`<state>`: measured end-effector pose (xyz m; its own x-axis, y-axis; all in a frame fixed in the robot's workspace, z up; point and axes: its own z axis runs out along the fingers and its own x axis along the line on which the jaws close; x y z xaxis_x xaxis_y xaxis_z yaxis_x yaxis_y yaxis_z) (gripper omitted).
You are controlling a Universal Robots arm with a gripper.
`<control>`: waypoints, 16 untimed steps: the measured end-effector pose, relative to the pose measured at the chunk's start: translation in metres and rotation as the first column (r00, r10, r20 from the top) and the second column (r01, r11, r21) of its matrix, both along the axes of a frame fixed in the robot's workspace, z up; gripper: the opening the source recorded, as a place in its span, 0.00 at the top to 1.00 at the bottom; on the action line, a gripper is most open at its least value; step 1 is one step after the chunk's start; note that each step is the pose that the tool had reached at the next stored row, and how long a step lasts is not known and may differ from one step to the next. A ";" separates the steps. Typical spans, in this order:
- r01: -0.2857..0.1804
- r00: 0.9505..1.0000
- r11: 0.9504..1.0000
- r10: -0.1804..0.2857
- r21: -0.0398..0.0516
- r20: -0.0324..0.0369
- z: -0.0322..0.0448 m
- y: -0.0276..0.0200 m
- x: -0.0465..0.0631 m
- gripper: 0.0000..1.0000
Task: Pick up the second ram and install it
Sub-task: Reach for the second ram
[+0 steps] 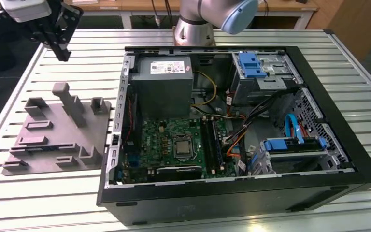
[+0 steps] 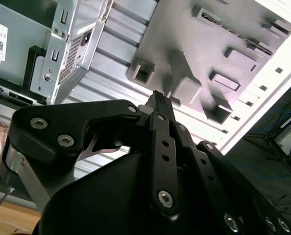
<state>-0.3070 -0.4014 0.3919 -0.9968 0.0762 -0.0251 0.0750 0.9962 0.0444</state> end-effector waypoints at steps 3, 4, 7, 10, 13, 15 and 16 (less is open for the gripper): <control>0.000 1.000 1.000 0.000 0.000 0.000 -0.0003 -0.0016 -0.005 0.89; 0.000 1.000 1.000 0.000 0.000 0.000 -0.0003 -0.0021 -0.007 0.89; 0.000 1.000 1.000 0.000 0.000 0.000 -0.0005 -0.0033 -0.012 0.89; 0.000 1.000 1.000 0.000 0.000 0.000 -0.0008 -0.0050 -0.017 0.89; 0.000 1.000 1.000 0.000 0.000 0.000 -0.0010 -0.0070 -0.023 0.89; 0.000 1.000 1.000 0.000 0.000 0.000 -0.0012 -0.0085 -0.027 0.89; 0.000 1.000 1.000 0.000 0.000 0.000 -0.0013 -0.0090 -0.029 0.89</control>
